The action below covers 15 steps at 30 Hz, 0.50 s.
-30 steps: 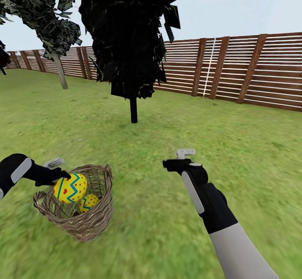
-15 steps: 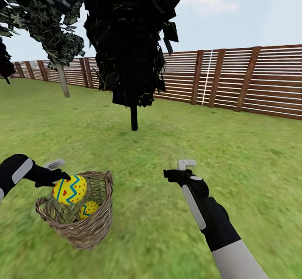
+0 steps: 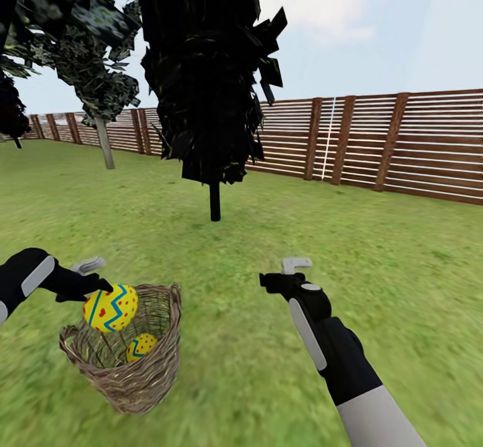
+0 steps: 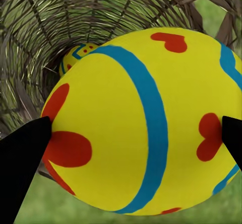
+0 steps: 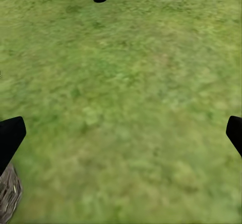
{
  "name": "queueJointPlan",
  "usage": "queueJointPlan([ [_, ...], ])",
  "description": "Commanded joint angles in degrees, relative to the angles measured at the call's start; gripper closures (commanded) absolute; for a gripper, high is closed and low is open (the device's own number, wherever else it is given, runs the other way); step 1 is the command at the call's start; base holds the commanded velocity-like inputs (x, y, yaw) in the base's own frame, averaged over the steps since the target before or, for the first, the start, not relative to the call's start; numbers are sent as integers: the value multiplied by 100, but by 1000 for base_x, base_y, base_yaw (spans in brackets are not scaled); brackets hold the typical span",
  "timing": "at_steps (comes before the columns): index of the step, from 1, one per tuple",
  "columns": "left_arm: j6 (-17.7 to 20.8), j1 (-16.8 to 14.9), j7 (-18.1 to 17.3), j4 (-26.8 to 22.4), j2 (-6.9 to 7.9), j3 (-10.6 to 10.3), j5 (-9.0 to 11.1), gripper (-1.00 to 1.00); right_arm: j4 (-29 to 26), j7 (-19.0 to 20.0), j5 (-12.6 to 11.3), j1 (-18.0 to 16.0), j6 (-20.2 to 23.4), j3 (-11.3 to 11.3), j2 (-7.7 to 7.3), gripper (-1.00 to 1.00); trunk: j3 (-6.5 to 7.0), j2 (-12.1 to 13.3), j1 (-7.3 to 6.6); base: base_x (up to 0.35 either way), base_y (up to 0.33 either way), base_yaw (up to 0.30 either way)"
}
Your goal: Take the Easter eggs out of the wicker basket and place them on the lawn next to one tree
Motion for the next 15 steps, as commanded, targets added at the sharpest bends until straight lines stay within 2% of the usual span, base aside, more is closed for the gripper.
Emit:
queueJointPlan([
  [1,0,-5,-60,-2,8,-32,-47,100,2,-59,-60,-4,18,8,1,-100,16,-1,-3,0,0,0],
  [15,0,-21,-60,-69,25,-24,-47,100,387,-72,-123,-4,21,-34,12,-100,326,18,-39,0,0,0],
])
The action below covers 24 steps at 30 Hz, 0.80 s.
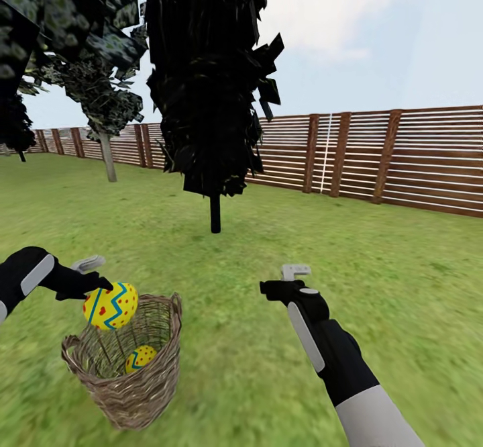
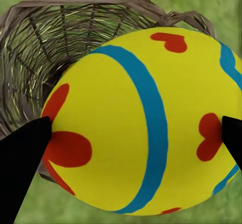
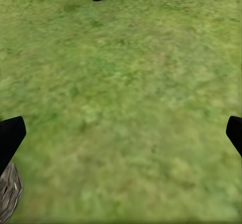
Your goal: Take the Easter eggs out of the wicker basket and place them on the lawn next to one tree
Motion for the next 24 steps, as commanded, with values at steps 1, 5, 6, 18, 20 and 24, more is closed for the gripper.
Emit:
queueJointPlan([
  [1,0,-6,-59,-2,6,-26,-47,100,2,-56,-63,-4,16,4,0,-100,16,-1,-3,0,0,0],
  [5,0,-2,-55,8,12,5,-42,100,147,-48,-66,-4,16,-1,1,-100,96,79,-51,0,0,0],
  [6,0,-1,-57,8,7,18,-41,100,164,-48,-67,-4,16,-2,1,-100,114,119,-73,0,0,0],
  [18,0,39,-55,-796,4,64,19,100,224,-47,-63,-13,12,20,7,-100,330,600,-336,0,0,0],
  [20,0,120,-49,-1001,6,69,33,100,233,-42,-66,-13,-32,27,58,-100,366,680,-380,0,0,0],
  [24,0,266,-41,-1101,24,79,54,100,490,-40,-67,-18,-437,42,144,-100,438,841,-468,0,0,0],
])
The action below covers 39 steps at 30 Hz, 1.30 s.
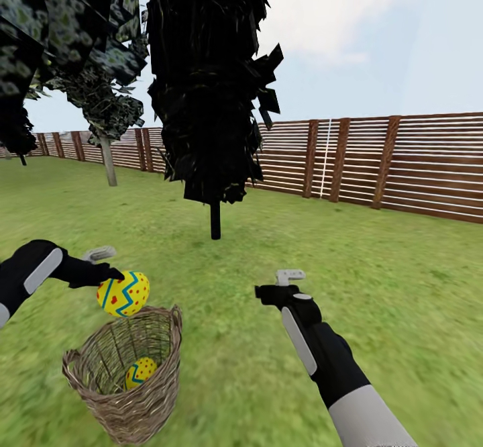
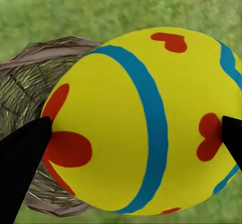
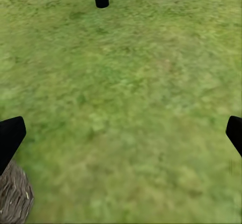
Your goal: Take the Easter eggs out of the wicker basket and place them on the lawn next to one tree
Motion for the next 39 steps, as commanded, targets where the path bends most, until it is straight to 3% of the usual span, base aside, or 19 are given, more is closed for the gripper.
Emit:
queueJointPlan([
  [1,0,9,-55,-5,13,-23,-45,100,38,-54,-60,-6,-36,27,12,-100,11,38,-24,0,0,0],
  [6,0,35,-45,-29,9,-21,-43,100,107,-57,-66,-4,-104,375,131,-100,101,239,-134,0,0,0],
  [8,0,36,-45,-39,6,-21,-42,100,110,-52,-94,-2,-114,415,138,-100,137,319,-178,0,0,0],
  [9,0,37,-47,-41,10,-21,-40,100,111,-48,-197,-1,-120,430,141,-100,155,359,-199,0,0,0],
  [11,0,37,-49,-39,10,-21,-36,100,112,-29,-659,0,-133,502,132,-100,191,439,-243,0,0,0],
  [14,0,37,-50,-44,6,-21,-34,100,113,-24,-902,0,-150,554,116,-100,245,560,-309,0,0,0],
  [19,0,37,-50,-42,7,-21,-40,100,132,-61,-953,1,-149,566,91,-100,335,760,-419,0,0,0],
  [23,0,37,-50,-42,7,-21,-42,100,183,-69,-956,1,-149,574,96,-100,335,760,-419,0,0,0],
  [39,0,37,-41,-49,-3,-21,-41,100,382,-71,-957,1,-148,565,109,-100,622,1402,-771,0,0,0],
])
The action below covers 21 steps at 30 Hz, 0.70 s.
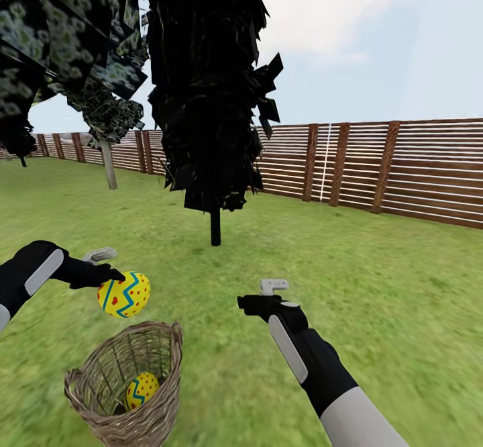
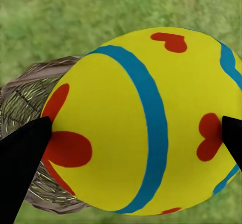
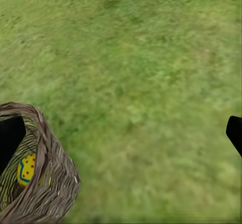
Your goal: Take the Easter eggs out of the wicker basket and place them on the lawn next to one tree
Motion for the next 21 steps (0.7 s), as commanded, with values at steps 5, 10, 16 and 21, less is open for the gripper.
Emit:
queueJointPlan([
  [5,0,-7,-58,-2,7,-23,-51,100,20,-56,-61,-5,13,10,5,-100,65,158,-89,0,0,0],
  [10,0,-7,-65,2,2,-23,-50,100,26,-54,-61,-5,13,9,5,-100,65,158,-89,0,0,0],
  [16,0,-7,-56,7,-3,-23,-47,100,25,-25,-61,-5,-1,46,4,-100,65,158,-89,-37,-3,0],
  [21,0,-7,-42,7,-14,-17,-46,100,23,-3,-64,-1,-444,352,-19,-100,65,158,-89,-199,-125,0],
])
